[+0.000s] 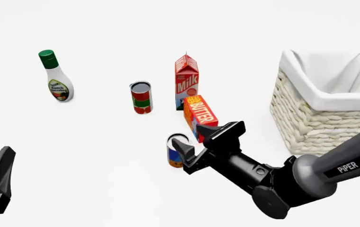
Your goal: Pick the alphabet soup and place it in the basket.
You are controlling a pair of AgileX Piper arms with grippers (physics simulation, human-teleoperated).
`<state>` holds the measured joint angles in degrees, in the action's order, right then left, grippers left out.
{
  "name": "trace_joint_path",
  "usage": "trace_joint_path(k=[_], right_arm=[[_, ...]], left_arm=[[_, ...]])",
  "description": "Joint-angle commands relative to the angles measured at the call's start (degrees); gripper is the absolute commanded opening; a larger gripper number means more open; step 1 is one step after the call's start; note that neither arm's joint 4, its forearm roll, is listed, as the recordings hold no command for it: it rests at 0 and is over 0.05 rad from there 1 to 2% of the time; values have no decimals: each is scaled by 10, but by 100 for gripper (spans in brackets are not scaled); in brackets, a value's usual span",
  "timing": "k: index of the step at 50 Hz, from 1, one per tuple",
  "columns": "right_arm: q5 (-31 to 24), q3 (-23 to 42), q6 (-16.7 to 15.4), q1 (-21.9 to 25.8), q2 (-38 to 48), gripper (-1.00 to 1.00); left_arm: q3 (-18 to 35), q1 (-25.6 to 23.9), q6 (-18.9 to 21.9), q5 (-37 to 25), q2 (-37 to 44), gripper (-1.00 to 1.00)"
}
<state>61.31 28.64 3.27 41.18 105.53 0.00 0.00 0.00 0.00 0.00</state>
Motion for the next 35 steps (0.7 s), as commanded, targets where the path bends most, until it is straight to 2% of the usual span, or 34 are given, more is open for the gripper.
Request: trace_joint_path(k=[1, 35], right_arm=[[3, 17, 3, 2, 30, 100], [12, 53, 11, 2, 102, 100]], left_arm=[[0, 0, 0, 0, 0, 100], [0, 0, 0, 0, 0, 100]])
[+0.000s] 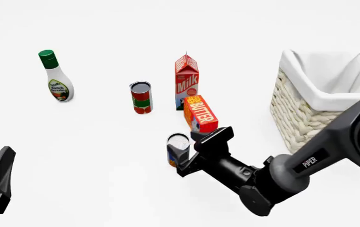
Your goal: Pick the alphabet soup and place it in the basket.
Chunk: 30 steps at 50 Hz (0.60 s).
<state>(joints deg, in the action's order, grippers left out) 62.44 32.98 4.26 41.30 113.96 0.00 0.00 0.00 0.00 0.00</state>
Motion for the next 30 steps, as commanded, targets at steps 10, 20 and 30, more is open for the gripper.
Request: trace_joint_path(k=[10, 20, 30], right_arm=[[2, 19, 2, 3, 33, 100], [6, 25, 3, 3, 49, 100], [9, 27, 6, 4, 56, 100]], left_arm=[[0, 0, 0, 0, 0, 100], [0, 0, 0, 0, 0, 100], [0, 0, 0, 0, 0, 100]])
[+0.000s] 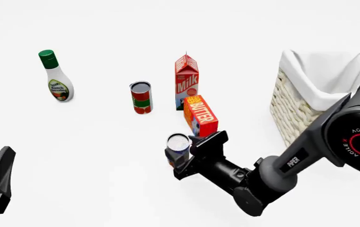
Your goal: Pick the alphabet soup and place it in the basket.
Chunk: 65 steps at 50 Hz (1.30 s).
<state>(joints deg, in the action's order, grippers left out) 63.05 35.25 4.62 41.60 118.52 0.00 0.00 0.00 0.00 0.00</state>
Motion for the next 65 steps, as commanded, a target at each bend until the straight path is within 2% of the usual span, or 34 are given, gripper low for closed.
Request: trace_joint_path(k=[1, 5, 6, 24, 31, 52, 62, 65], right_arm=[[2, 5, 2, 1, 11, 100], [3, 6, 3, 1, 14, 100], [3, 6, 3, 1, 15, -100], [7, -3, 5, 5, 2, -100], [8, -26, 4, 12, -34, -100], [-34, -121, -22, 20, -248, -100], [-96, -156, -39, 8, -394, -100], [-131, -160, -47, 4, -451, -100]], left_arm=[[0, 0, 0, 0, 0, 100], [0, 0, 0, 0, 0, 100], [0, 0, 0, 0, 0, 100], [0, 0, 0, 0, 0, 100], [0, 0, 0, 0, 0, 100], [0, 0, 0, 0, 0, 100], [0, 0, 0, 0, 0, 100], [0, 0, 0, 0, 0, 100]])
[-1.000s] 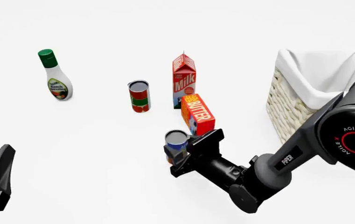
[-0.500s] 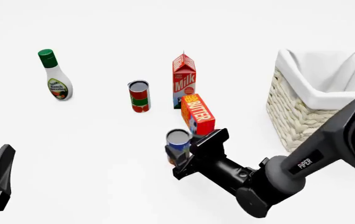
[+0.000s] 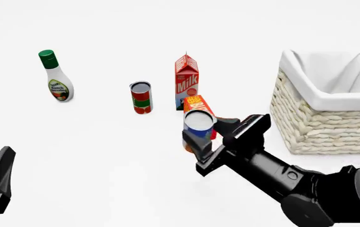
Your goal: Pick the alphabet soup and place it in the basket.
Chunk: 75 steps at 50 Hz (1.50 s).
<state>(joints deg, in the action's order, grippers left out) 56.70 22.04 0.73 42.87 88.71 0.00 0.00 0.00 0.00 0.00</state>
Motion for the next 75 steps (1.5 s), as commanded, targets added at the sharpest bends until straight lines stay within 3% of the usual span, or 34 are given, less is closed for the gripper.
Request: trace_joint_path(k=[1, 20, 38, 62, 75], right_arm=[[-77, -28, -10, -10, -166, -100], [-236, 11, -35, -62, -362, -100], [-334, 62, -45, -145, -445, -100], [-410, 121, -52, -260, -478, -100], [-442, 122, -54, -326, -508, -100]], left_arm=[[0, 0, 0, 0, 0, 100], [0, 0, 0, 0, 0, 100], [0, 0, 0, 0, 0, 100], [0, 0, 0, 0, 0, 100], [0, 0, 0, 0, 0, 100]])
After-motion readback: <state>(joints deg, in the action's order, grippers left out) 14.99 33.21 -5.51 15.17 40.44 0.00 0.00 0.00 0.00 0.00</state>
